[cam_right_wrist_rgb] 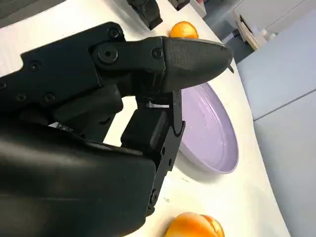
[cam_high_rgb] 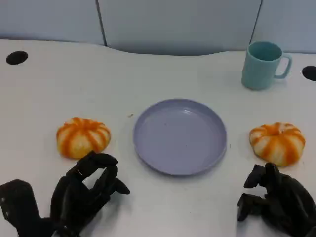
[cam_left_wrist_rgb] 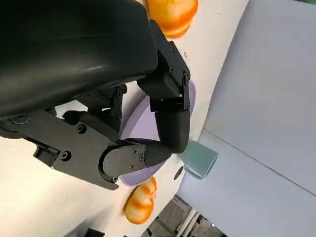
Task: Grasp the bread from the table and place it into the plate.
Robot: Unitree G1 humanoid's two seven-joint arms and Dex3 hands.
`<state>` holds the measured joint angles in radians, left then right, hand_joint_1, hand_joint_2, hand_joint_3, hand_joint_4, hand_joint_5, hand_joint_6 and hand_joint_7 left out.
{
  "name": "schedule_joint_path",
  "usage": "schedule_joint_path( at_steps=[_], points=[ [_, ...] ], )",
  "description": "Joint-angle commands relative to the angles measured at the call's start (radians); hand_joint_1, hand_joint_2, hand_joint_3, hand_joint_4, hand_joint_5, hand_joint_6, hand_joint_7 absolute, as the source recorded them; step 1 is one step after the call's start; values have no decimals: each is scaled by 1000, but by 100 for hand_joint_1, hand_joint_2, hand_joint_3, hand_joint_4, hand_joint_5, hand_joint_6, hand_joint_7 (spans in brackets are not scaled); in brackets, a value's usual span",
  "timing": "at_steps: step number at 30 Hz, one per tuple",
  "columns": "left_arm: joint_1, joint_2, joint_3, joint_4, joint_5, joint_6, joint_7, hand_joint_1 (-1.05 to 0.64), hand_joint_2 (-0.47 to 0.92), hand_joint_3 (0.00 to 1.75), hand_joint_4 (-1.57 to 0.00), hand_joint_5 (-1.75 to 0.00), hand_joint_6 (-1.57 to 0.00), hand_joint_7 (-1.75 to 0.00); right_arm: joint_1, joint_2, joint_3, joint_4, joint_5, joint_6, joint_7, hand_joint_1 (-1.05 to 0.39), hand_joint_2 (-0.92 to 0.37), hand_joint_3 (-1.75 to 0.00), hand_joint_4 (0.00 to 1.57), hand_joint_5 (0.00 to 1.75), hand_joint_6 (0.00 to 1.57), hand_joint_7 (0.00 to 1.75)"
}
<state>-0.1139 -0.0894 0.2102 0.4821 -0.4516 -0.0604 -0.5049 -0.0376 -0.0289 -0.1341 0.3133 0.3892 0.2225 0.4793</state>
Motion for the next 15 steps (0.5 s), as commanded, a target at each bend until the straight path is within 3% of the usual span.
schedule_joint_path(
  at_steps=[1,8,11,13,15],
  points=[
    [-7,20,0,-1,5,3,-5,-35,67,65,-72,-156,-65,-127,15,-11,-6,12,-7,22,-23,-45,-92,-43,126,112,115,105],
    [2,32,-17,-6,34,-58,-26,-36,68,62,-68,-153,-65,-124,17,-11,-4,17,-7,11,-12,-43,-92,-45,126,112,113,106],
    [5,34,-21,-5,49,-113,-42,-37,84,27,-70,-125,-72,-86,14,-7,-3,18,-10,10,-20,-45,-92,-44,127,113,114,107],
    [7,31,-23,-2,70,-169,-34,-32,90,16,-69,-103,-78,-49,13,-7,-1,17,-12,12,-23,-45,-92,-43,127,112,113,107],
    [3,34,-28,9,103,-245,-23,-31,92,14,-71,-85,-82,-23,9,-7,1,21,-14,6,-21,-45,-92,-43,126,112,113,107]
  ],
)
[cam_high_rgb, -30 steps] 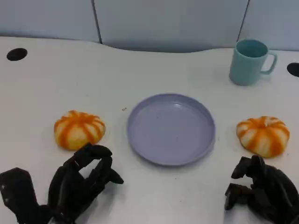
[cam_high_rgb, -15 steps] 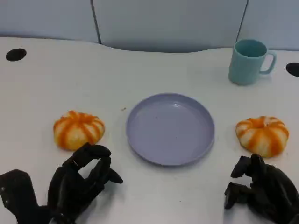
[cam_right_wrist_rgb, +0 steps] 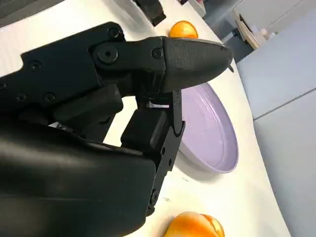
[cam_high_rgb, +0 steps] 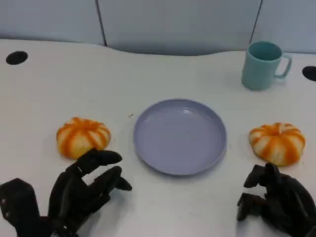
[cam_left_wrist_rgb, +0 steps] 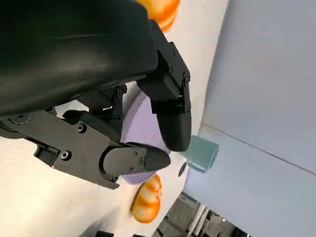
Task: Grasp the bread from the table and place it into the plate.
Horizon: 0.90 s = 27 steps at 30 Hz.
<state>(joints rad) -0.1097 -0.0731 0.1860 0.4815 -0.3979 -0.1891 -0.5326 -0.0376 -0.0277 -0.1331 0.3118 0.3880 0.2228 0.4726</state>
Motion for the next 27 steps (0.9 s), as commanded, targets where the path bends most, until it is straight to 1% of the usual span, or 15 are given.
schedule_joint_path(
  at_steps=[1,3,4,6,7,9,10,13,14,15,16,17,20,24,27],
  points=[
    [-9,25,-4,23,62,-160,-5,-31,92,13,-71,-73,-81,-13,5,-7,2,28,-14,2,-14,-45,-92,-43,126,112,112,107],
    [-34,55,-11,78,123,-310,-10,-36,92,11,-66,-57,-75,-4,-6,-1,2,36,-14,5,-25,-46,-92,-43,126,113,113,107],
    [-46,73,-17,106,156,-380,-7,-41,92,11,-61,-49,-69,-2,-11,2,2,39,-13,10,-30,-46,-92,-40,127,112,114,106],
    [-72,115,-27,160,242,-516,29,-46,92,13,-55,-41,-61,0,-19,3,7,49,-16,2,-26,-47,-92,-40,127,112,115,104],
    [-83,136,-33,175,282,-561,51,-50,92,14,-48,-36,-54,0,-22,3,9,54,-18,-4,-22,-46,-92,-42,127,112,114,104],
    [-96,178,-46,167,356,-596,98,-52,92,13,-39,-30,-46,0,-25,6,11,57,-18,-6,-24,-46,-92,-44,126,112,114,103],
    [-104,204,-53,157,404,-610,128,-55,92,11,-33,-26,-40,0,-26,8,12,57,-17,-5,-26,-46,-92,-43,126,112,115,103],
    [-113,239,-71,154,471,-637,187,-57,92,8,-26,-22,-33,0,-26,9,13,58,-15,-5,-27,-46,-92,-42,127,112,115,102],
    [-115,301,-86,91,630,-630,264,-59,92,8,-22,-19,-30,0,-25,10,14,54,-17,-3,-32,-46,-92,-42,127,112,115,102],
    [-113,353,-99,22,774,-610,331,-63,92,7,-14,-15,-24,0,-25,12,13,51,-15,1,-37,-46,-92,-42,127,112,116,102],
    [-109,390,-109,-38,888,-587,384,-66,91,6,-9,-12,-20,0,-24,14,12,50,-14,3,-38,-47,-92,-41,127,111,116,102],
    [-105,410,-117,-77,958,-569,420,-67,91,5,-6,-11,-19,0,-24,14,12,50,-12,4,-39,-47,-92,-41,127,111,117,102],
    [-92,440,-143,-175,1103,-506,499,-68,90,2,-3,-10,-18,0,-21,14,14,44,-12,9,-41,-47,-92,-41,127,110,117,101],
    [-72,471,-208,-334,1329,-325,591,-69,89,1,-1,-9,-17,0,-18,12,19,38,-17,10,-49,-46,-92,-44,127,111,115,103],
    [-84,495,-267,-373,1437,-215,615,-69,88,0,-3,-10,-17,0,-18,12,18,39,-11,10,-46,-46,-92,-44,127,111,115,103]
  ],
)
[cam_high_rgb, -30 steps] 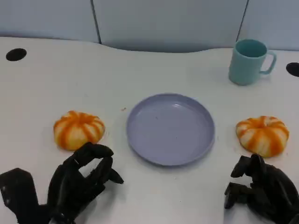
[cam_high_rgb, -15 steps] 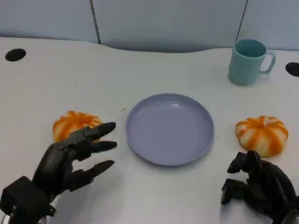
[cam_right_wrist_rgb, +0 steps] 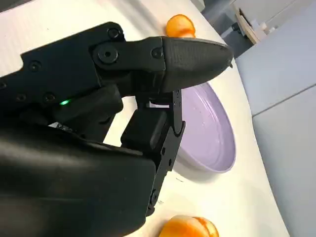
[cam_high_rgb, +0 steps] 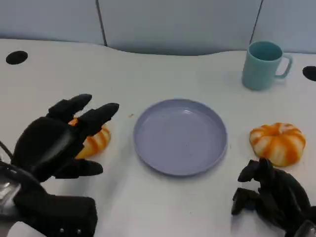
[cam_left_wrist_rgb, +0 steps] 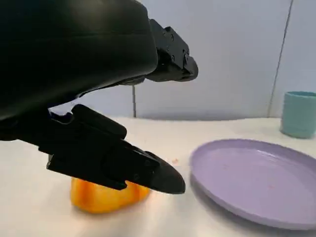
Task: Grasp the bread from the table and place it into the plate.
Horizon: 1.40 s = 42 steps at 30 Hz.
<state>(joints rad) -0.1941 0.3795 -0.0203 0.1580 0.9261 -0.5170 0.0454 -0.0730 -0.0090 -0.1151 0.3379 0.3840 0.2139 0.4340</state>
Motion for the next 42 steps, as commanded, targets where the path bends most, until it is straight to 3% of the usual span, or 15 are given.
schedule_joint_path(
  at_steps=[1,9,18,22,26,30,42],
  points=[
    [-13,54,-84,-47,148,145,32,-69,88,0,-4,-10,-17,0,17,-8,2,16,-10,13,-2,-46,-92,-44,127,111,115,103],
    [-167,105,-238,112,206,265,-31,-62,82,0,-7,-10,-24,-1,20,-9,5,16,-8,9,-5,-46,-92,-42,127,111,115,103],
    [-430,76,-397,559,168,264,18,-60,84,1,-4,-6,-19,0,30,-7,10,-5,-7,26,-18,-45,-92,-45,127,112,114,105],
    [-481,69,-442,651,146,260,58,-58,84,1,-6,-6,-19,0,33,-5,9,-16,-5,38,-28,-45,-92,-43,127,113,114,106],
    [-618,1,-532,928,154,266,85,-61,85,1,-2,-4,-15,0,38,-8,7,-16,-3,33,-20,-46,-92,-43,126,113,113,107],
    [-671,-32,-583,1052,139,261,130,-61,84,0,-2,-3,-14,0,35,-12,1,-4,3,33,-9,-46,-92,-41,125,114,112,108],
    [-728,-90,-644,1181,72,289,152,-61,81,0,-2,-3,-10,0,46,-19,-11,-16,10,49,2,-46,-92,-40,125,111,114,105]
  ],
)
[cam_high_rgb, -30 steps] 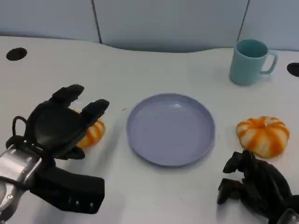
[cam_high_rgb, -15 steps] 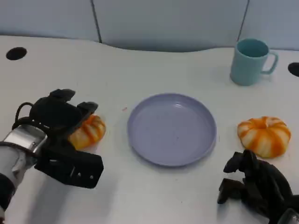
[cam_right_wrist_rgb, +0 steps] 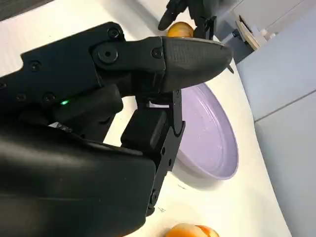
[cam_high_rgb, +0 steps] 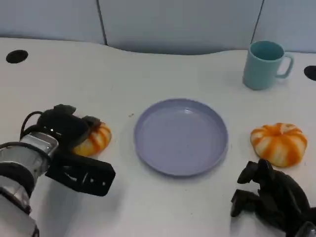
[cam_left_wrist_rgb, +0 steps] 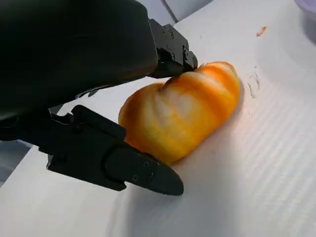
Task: Grasp the bread from the table and place it into the plate.
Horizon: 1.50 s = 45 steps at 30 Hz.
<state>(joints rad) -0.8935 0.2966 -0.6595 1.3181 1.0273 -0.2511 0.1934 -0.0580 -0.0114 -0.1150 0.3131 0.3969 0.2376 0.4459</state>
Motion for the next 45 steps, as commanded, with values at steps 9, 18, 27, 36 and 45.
schedule_joint_path(
  at_steps=[9,18,27,36,45],
  points=[
    [-52,-50,-17,47,-65,97,-28,-58,82,1,-1,-1,-5,0,50,-26,-18,-8,6,30,13,-46,-92,-41,125,111,114,104],
    [-31,-73,-5,57,-110,126,-61,-47,90,3,-30,-10,-28,-5,73,-28,-19,-36,3,31,15,-46,-92,-42,126,111,115,103],
    [13,-62,10,58,-164,98,-35,-32,92,27,-96,-39,-94,-5,95,-35,-28,-68,10,38,13,-47,-92,-44,127,113,114,104],
    [43,-50,-32,53,-132,79,97,-33,92,31,-65,-174,-55,-159,103,-33,-32,-85,10,44,1,-45,-92,-43,123,119,111,111],
    [37,-25,1,41,-174,-10,289,-24,92,23,-74,-175,-56,-169,87,-23,-27,-67,8,39,-4,-46,-92,-42,122,120,113,110]
  ],
)
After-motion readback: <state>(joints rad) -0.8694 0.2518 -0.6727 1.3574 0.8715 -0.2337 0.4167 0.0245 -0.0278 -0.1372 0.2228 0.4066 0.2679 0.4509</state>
